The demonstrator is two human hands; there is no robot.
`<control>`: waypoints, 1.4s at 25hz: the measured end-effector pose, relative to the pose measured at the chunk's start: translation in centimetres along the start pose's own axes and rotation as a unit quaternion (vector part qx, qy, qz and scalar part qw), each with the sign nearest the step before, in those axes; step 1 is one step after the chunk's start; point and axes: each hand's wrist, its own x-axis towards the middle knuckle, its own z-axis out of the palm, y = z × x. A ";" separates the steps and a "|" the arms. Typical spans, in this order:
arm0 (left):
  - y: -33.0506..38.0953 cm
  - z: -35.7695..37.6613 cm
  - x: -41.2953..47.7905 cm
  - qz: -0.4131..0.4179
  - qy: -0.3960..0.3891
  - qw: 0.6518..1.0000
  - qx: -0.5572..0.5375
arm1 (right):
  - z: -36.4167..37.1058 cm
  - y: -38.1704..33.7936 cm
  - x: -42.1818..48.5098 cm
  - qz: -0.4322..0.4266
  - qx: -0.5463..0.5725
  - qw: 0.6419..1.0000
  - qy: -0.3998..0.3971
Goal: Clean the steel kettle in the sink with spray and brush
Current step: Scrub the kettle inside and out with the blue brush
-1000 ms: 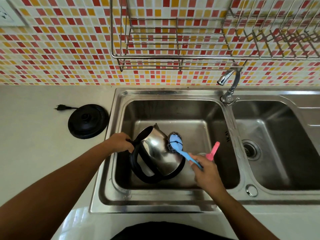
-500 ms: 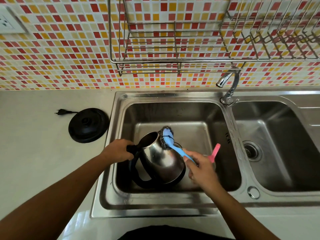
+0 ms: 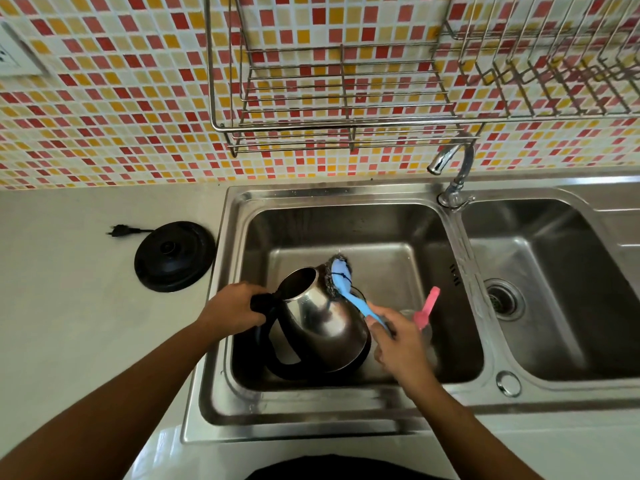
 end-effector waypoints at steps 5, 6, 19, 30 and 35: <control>1.0 0.4 0.1 0.064 0.039 0.995 0.065 | -1.0 1.7 1.0 0.189 -0.006 0.980 0.066; 1.3 0.5 0.1 0.071 0.054 0.991 0.101 | -0.8 1.7 1.1 0.213 0.017 0.975 0.065; 5.3 0.7 2.5 0.188 0.076 0.927 0.316 | -0.7 3.0 0.0 0.263 0.126 0.956 0.013; 7.7 6.5 1.7 0.187 -0.129 0.966 0.123 | -3.1 3.1 0.0 0.175 0.043 0.984 -0.010; 5.0 5.8 1.2 0.164 -0.169 0.957 0.169 | -1.9 0.6 -0.7 0.150 0.067 0.985 -0.045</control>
